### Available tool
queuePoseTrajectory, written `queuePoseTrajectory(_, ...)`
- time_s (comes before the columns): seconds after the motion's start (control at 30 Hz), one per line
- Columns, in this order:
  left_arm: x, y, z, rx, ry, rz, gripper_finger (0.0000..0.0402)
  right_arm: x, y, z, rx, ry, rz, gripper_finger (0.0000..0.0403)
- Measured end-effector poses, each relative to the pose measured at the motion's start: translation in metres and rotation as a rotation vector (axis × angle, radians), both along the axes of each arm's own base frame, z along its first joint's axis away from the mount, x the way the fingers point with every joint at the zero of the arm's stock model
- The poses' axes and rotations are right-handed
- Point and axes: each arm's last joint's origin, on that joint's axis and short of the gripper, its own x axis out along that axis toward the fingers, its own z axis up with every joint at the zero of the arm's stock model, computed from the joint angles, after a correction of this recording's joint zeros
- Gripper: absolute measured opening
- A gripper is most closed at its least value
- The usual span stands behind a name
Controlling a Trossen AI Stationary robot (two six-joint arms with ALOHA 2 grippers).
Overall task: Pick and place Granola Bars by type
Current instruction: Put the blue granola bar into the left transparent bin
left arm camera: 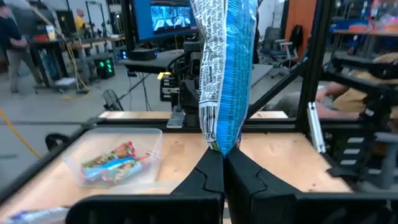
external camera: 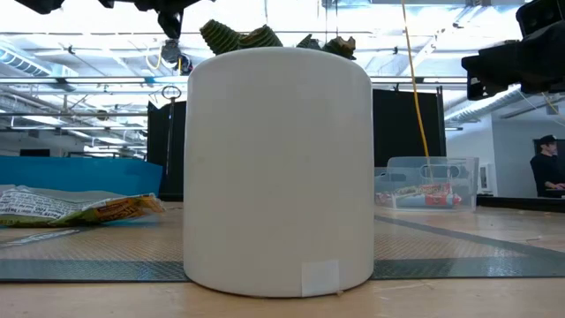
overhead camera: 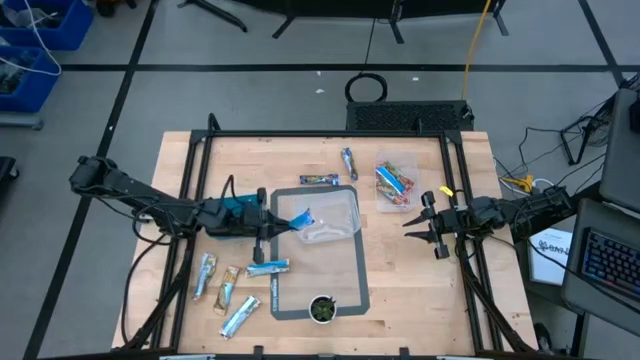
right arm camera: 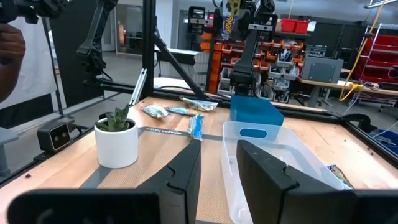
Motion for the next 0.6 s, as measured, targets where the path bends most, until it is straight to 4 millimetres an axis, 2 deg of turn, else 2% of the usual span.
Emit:
queuePoseTrajectory(0.37,-0.004,-0.013,-0.007,-0.186,0.081,-0.049,0.0001,0.0,0.0,0.0,0.0,0.0,0.0,0.0094)
queuePoseTrajectory(0.5,-0.005,-0.013,-0.012,-0.215,0.143,0.014,0.0001,0.0,0.0,0.0,0.0,-0.001,0.0,0.0096)
queuePoseTrajectory(0.6,-0.002,-0.011,-0.006,-0.228,0.193,0.077,0.0001,0.0,0.0,0.0,0.0,-0.001,0.0,0.0094)
